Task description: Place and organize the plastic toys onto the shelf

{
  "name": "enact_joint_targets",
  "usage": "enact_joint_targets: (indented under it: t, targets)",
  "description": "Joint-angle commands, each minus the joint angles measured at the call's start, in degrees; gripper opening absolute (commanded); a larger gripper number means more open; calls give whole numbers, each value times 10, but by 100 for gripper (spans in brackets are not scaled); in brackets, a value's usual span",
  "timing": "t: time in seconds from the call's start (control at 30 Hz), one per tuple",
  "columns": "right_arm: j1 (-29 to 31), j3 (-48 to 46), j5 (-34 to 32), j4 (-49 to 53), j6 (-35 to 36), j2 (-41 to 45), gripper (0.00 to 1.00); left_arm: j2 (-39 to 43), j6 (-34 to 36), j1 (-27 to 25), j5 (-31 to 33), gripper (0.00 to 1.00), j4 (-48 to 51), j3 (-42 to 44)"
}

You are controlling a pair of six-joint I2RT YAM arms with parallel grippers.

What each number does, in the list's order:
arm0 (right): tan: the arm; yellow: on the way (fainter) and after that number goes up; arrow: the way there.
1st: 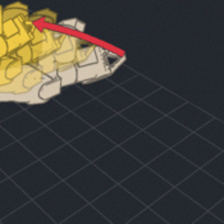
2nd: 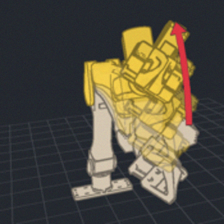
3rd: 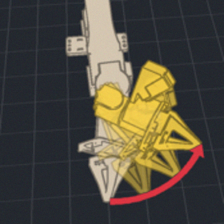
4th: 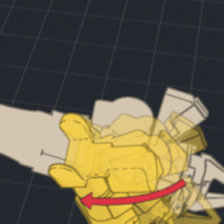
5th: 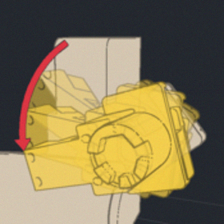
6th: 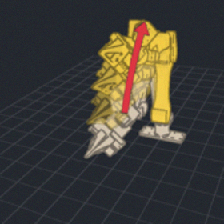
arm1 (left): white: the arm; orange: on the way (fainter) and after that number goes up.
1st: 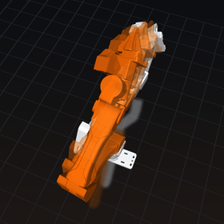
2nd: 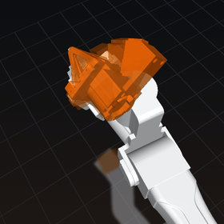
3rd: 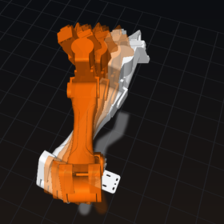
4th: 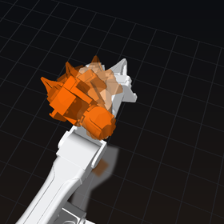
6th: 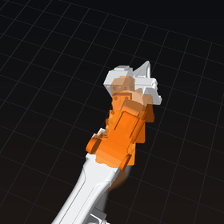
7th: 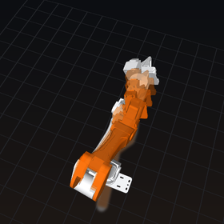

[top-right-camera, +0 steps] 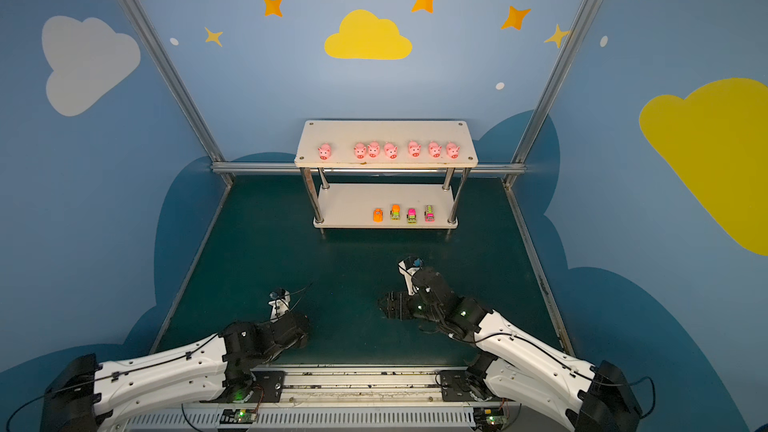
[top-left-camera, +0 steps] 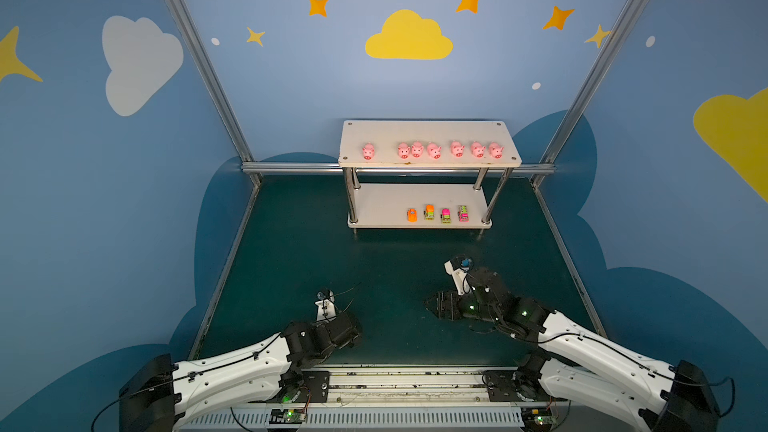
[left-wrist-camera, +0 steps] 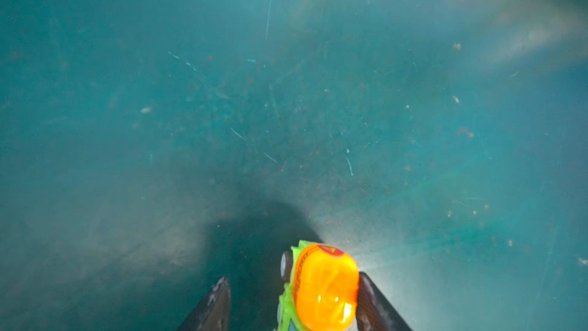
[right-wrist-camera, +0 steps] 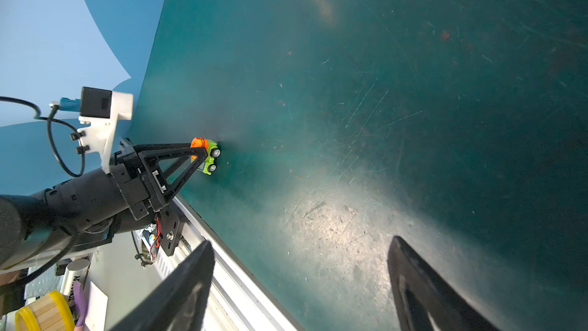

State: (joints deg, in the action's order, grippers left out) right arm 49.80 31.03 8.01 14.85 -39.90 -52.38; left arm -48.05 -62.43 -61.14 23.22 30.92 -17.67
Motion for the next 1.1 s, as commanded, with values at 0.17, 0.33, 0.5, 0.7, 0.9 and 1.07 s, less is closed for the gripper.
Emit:
enact_joint_targets:
  t: [0.17, 0.33, 0.5, 0.7, 0.9, 1.07]
  targets:
    - [5, 6, -15, 15, -4, 17, 84, -48, 3, -1, 2, 52, -28, -3]
    - [5, 2, -20, 20, -4, 26, 84, -64, 6, -1, 6, 43, -31, -10]
    - [5, -2, -22, 20, -4, 27, 84, -80, 3, -1, 3, 39, -39, -11]
    - [5, -6, -24, 18, -5, 29, 84, -89, 3, -1, 2, 33, -39, -19]
    - [5, -13, -27, 19, -5, 37, 84, -87, 7, -1, 10, 30, -14, -41]
    - [5, -16, -28, 19, -4, 42, 84, -90, 12, 0, 20, 30, 1, -60]
